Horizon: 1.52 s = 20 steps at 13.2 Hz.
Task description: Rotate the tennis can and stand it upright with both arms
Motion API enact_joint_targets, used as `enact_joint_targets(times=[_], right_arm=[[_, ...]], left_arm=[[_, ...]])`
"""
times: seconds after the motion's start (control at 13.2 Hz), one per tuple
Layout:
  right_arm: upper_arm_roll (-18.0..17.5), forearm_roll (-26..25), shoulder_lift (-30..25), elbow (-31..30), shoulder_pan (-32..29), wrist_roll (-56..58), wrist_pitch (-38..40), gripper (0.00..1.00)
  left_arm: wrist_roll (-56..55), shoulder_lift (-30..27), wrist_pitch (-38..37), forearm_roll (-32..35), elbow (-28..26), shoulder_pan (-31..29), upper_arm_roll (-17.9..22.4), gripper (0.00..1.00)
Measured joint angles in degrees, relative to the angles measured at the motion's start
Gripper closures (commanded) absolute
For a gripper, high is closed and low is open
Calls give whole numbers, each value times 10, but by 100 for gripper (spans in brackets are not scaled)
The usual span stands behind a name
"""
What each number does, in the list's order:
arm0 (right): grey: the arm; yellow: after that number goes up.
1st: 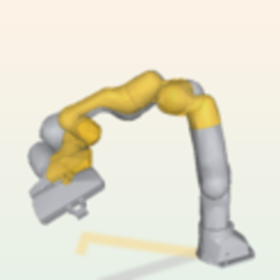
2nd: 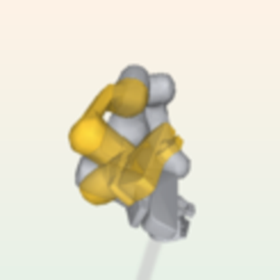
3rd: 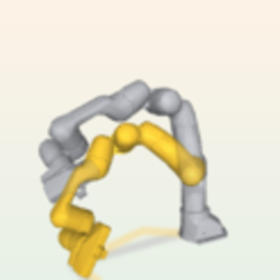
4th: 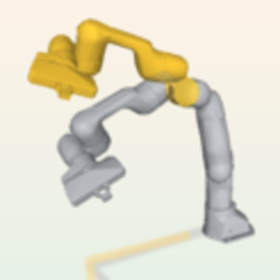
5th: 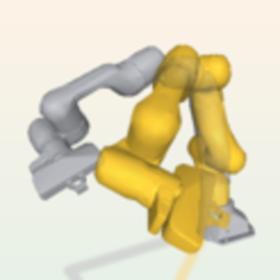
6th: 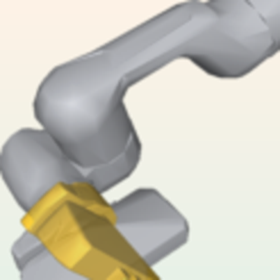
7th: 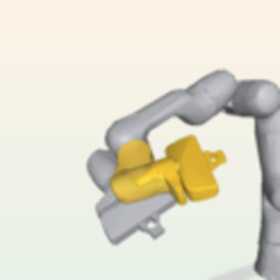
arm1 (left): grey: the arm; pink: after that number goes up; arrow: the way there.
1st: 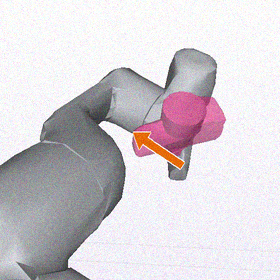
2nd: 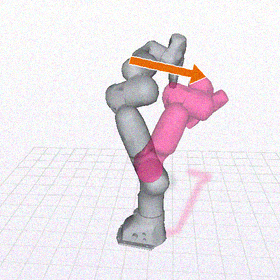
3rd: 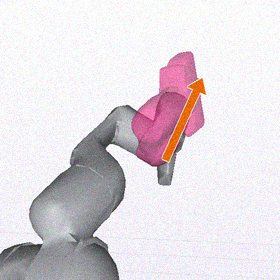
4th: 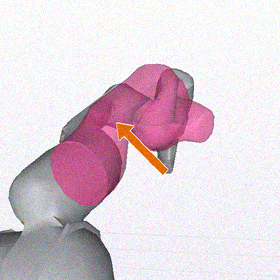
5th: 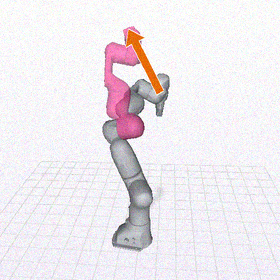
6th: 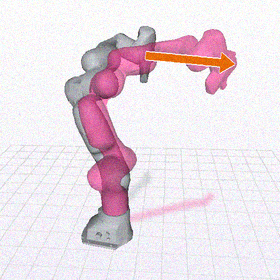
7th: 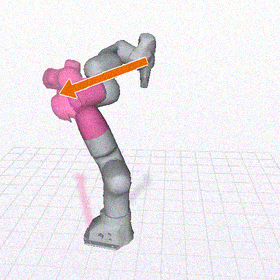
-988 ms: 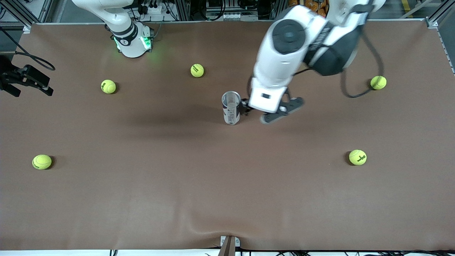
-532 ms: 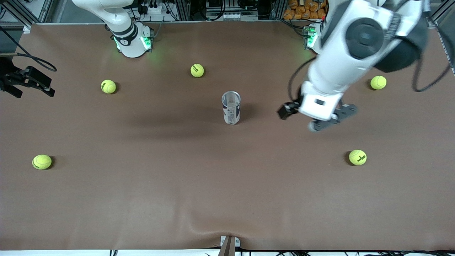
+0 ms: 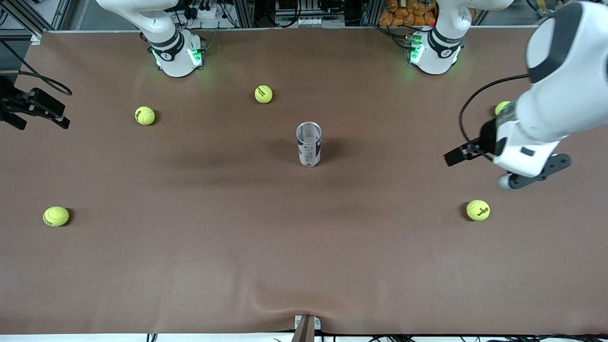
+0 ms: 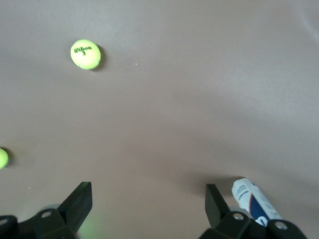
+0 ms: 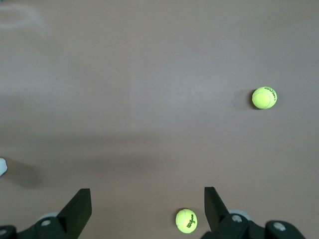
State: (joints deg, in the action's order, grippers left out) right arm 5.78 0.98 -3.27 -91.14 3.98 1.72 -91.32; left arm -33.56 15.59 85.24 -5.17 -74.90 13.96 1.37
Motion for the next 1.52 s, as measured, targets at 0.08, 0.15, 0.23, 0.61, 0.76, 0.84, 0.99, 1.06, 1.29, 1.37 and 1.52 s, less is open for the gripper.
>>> enact_joint_targets(times=[0.08, 0.15, 0.23, 0.61, 0.76, 0.84, 0.99, 1.06, 1.29, 1.37, 1.52], right_arm=[[0, 0, 0, 0, 0, 0, 1, 0], [0, 0, 0, 0, 0, 0, 1, 0], [1, 0, 0, 0, 0, 0, 1, 0], [1, 0, 0, 0, 0, 0, 1, 0], [1, 0, 0, 0, 0, 0, 3, 0], [1, 0, 0, 0, 0, 0, 4, 0], [1, 0, 0, 0, 0, 0, 4, 0], [1, 0, 0, 0, 0, 0, 4, 0], [1, 0, 0, 0, 0, 0, 4, 0], [1, 0, 0, 0, 0, 0, 4, 0], [1, 0, -1, 0, 0, 0, 4, 0]], left_arm=[[16, -9, 0, 0, -8, -12, 0, 0], [27, -16, 0, 0, -15, -21, 0, 0], [34, -21, 0, 0, -20, -25, 0, 0], [49, -23, 0, 0, -23, -30, -1, 0], [62, -23, 1, 0, -23, -39, -1, 0], [70, -23, 1, 0, -23, -43, -1, 0], [106, -23, 1, 0, -23, -67, -2, 0], [139, -25, 1, 0, -23, -84, -2, 0], [198, -64, -8, 0, -41, -103, 3, 0], [200, -93, -9, 0, -66, -102, 3, 0], [200, -158, -10, 1, -123, -100, 3, 0]])
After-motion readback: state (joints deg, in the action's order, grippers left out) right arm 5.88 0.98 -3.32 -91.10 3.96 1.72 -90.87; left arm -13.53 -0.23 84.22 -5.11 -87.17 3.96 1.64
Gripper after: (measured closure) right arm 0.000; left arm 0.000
